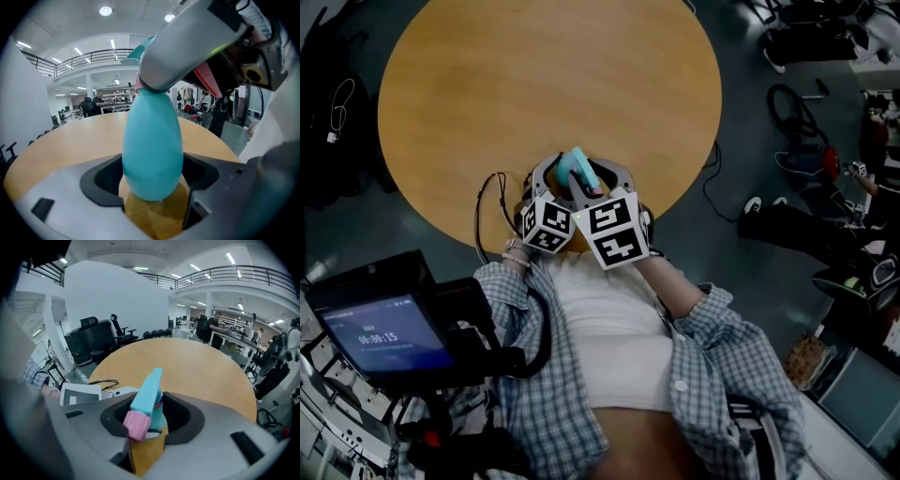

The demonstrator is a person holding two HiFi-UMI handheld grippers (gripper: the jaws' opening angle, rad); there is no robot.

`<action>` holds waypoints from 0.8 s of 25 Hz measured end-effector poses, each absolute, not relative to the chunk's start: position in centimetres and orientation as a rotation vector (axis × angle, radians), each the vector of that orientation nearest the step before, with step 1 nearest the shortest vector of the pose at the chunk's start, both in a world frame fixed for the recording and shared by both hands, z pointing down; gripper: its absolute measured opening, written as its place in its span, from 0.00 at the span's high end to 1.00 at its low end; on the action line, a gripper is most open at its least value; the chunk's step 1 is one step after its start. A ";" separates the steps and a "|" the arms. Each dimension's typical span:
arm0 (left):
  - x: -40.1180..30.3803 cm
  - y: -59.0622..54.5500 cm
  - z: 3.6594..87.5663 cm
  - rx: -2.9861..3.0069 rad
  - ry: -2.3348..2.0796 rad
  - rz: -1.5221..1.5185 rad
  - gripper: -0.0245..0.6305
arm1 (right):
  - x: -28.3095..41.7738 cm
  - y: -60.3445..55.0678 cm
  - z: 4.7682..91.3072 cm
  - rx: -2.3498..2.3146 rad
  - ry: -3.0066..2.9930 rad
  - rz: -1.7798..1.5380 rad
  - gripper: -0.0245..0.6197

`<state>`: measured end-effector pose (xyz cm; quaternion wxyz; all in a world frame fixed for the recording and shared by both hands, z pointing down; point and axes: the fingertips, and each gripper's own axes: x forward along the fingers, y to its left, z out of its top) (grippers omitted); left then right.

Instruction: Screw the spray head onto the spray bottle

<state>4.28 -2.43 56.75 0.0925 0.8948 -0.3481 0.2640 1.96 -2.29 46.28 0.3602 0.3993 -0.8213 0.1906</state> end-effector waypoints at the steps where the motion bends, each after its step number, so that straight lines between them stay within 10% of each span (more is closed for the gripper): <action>1: 4.3 -2.4 56.8 2.653 -1.032 0.778 0.37 | 1.8 -2.3 46.3 1.036 -2.131 0.488 0.77; 20: 4.2 -2.3 56.9 2.660 -1.005 0.768 0.37 | 5.2 -5.4 38.7 0.505 -2.531 0.029 0.63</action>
